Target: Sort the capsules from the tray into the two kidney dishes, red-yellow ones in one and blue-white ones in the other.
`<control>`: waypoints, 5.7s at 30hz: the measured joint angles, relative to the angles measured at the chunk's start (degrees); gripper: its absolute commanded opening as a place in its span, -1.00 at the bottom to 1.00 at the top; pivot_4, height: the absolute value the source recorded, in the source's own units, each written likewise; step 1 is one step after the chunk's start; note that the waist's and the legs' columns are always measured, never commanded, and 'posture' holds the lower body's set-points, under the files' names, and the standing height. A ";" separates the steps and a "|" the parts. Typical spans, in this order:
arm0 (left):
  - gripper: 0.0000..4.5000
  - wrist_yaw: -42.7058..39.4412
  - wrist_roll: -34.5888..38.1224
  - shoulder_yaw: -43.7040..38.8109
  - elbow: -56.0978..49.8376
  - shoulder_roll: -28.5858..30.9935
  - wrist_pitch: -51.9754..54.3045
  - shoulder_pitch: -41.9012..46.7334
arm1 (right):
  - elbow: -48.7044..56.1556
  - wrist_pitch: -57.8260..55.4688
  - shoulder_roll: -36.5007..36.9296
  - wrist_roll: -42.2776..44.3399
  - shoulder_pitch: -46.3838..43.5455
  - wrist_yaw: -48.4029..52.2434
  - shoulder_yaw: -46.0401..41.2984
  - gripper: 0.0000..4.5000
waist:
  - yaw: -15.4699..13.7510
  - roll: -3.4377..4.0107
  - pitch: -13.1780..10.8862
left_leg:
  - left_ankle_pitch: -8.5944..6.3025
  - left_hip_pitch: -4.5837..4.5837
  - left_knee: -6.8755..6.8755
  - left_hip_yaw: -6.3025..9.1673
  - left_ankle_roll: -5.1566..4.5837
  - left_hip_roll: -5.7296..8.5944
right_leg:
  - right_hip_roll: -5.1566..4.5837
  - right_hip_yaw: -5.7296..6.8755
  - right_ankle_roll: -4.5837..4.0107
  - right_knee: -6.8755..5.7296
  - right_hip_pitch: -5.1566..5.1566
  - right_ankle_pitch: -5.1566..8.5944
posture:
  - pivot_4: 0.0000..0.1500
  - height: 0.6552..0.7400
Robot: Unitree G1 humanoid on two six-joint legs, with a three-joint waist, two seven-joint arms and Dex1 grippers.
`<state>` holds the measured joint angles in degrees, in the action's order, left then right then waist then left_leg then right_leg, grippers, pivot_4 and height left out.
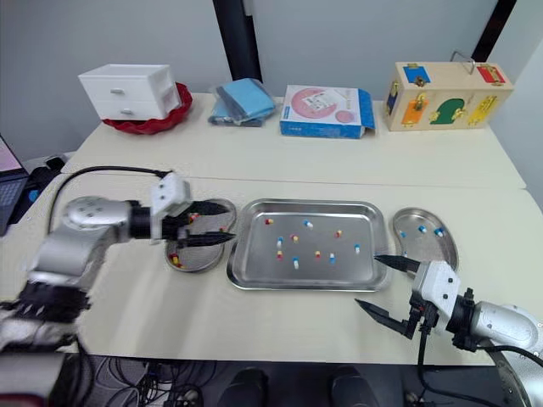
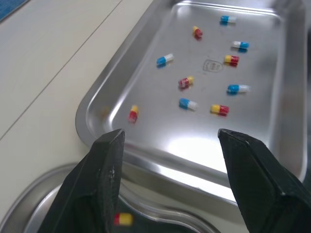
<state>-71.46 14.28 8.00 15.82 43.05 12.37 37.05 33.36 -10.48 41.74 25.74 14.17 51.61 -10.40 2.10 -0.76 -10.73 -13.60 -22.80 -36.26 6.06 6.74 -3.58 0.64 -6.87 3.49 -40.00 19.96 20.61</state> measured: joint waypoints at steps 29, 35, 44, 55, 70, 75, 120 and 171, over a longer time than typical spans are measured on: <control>-0.15 3.19 -21.21 7.61 43.37 -16.14 -19.97 22.22 | 9.25 -5.65 -1.44 0.30 2.07 -7.18 0.65 1.00 | 0.26 -0.04 0.00 | 0.00 -0.07 -0.04 0.15 0.00 0.03 | 0.01 0.12 0.00 -0.01 -0.02 0.00 | 1.00 1.00; -0.15 3.19 -23.44 8.43 45.66 -16.91 -19.91 24.37 | 9.35 -6.58 -1.46 0.50 1.98 -7.97 0.62 1.00 | 0.26 -0.05 0.01 | 0.01 0.00 -0.06 0.17 0.00 0.04 | 0.01 0.13 0.00 -0.01 -0.13 0.00 | 1.00 1.00; -0.99 0.51 -24.22 9.68 45.70 -17.48 -17.96 24.99 | 9.83 -7.79 -1.46 1.54 0.90 -8.25 0.45 1.00 | 0.27 -0.07 0.04 | 0.00 0.27 -0.06 0.18 0.00 0.04 | 0.01 0.14 0.01 0.00 -0.44 0.01 | 1.00 1.00; -0.99 -4.80 -16.18 2.45 22.09 -9.35 -3.54 17.93 | 8.03 -6.45 -0.02 0.70 -1.32 -5.88 1.09 1.00 | 1.22 -0.08 0.02 | 0.01 0.04 -0.04 0.23 0.01 -0.02 | 0.02 0.18 0.01 0.02 -0.22 0.01 | 1.00 1.00; -0.99 0.19 -5.18 -14.46 -9.18 10.52 18.41 -11.12 | 1.24 -3.47 0.38 -1.62 -12.59 1.49 12.16 1.00 | -0.30 -0.14 -0.02 | 0.01 0.08 -0.10 0.31 0.00 -0.06 | 0.01 0.28 -0.01 0.01 -0.28 0.01 | 1.00 1.00; -0.99 3.44 -3.77 -14.51 -10.97 9.53 18.42 -12.81 | -0.14 -4.30 -0.27 -2.04 -11.43 0.99 12.77 1.00 | -0.46 -0.14 -0.02 | 0.00 0.06 -0.09 0.32 0.00 -0.07 | 0.02 0.29 -0.01 0.02 -0.25 0.01 | 1.00 1.00; 0.97 13.93 9.69 -47.84 -33.18 -1.94 18.17 -57.70 | -5.73 5.96 2.24 -1.69 14.77 2.70 -13.01 1.00 | -0.77 -0.39 0.02 | -0.01 0.46 0.12 0.09 0.00 -0.03 | -0.09 0.11 0.00 0.16 -0.58 0.04 | 1.00 1.00; 0.97 16.09 15.86 -21.43 -43.14 2.67 16.01 -41.05 | 0.26 2.33 -0.58 -1.31 9.02 2.84 -3.79 1.00 | -0.34 -0.53 0.09 | -0.05 0.63 0.28 -0.21 -0.01 -0.10 | -0.05 -0.17 0.10 0.75 -0.74 -0.03 | 1.00 1.00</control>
<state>-55.37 30.14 -13.43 -27.32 45.72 28.37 -4.00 33.62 -8.15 41.15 24.43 23.20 54.45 -14.19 1.75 -1.29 -10.64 -13.65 -22.17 -35.98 5.85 6.73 -3.68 0.58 -7.04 3.59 -39.25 19.22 20.59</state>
